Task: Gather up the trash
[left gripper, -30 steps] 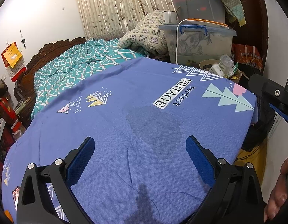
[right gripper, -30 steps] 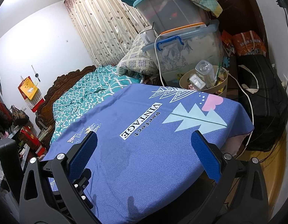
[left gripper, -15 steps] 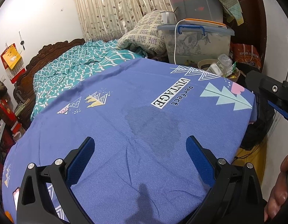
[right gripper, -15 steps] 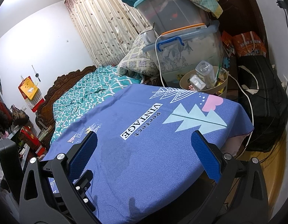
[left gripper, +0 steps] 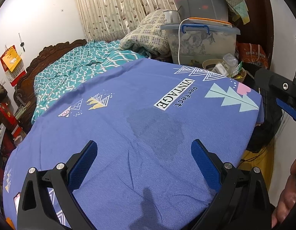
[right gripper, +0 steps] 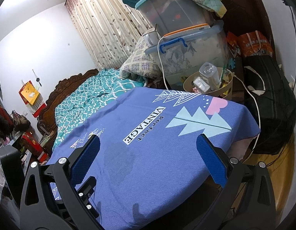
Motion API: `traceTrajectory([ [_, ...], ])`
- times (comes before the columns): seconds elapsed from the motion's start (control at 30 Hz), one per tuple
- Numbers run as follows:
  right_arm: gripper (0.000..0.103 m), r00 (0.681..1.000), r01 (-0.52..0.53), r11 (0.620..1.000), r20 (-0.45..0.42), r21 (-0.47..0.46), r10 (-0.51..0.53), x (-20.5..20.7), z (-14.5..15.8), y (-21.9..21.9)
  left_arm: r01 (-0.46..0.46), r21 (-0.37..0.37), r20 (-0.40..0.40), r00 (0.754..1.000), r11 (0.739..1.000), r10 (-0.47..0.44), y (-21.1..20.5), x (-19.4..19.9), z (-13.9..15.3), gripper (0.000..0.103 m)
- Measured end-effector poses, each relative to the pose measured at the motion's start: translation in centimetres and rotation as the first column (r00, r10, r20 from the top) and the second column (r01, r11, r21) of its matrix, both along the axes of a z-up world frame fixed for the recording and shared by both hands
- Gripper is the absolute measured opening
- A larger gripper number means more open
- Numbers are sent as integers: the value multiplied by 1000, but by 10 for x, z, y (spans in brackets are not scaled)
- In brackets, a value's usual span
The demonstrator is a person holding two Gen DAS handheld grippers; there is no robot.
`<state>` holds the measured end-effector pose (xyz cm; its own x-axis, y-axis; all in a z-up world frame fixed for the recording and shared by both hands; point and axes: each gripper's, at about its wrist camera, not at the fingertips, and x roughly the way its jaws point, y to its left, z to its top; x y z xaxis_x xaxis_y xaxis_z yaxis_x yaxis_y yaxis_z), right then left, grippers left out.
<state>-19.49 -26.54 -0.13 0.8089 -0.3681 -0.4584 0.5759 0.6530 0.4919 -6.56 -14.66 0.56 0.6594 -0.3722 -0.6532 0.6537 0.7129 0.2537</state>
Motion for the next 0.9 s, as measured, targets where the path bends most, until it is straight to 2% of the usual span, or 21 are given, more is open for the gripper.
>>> traceTrajectory([
  [0.6,99,1000,11,998,18,-62,-10,-5,20,7,-35,-87,14,999,996,36,20,14,20,94],
  [0.9,100,996,76,991,61,-109,-69,-23,42,3,-7,-114,31,999,993,10,15,18,36,94],
])
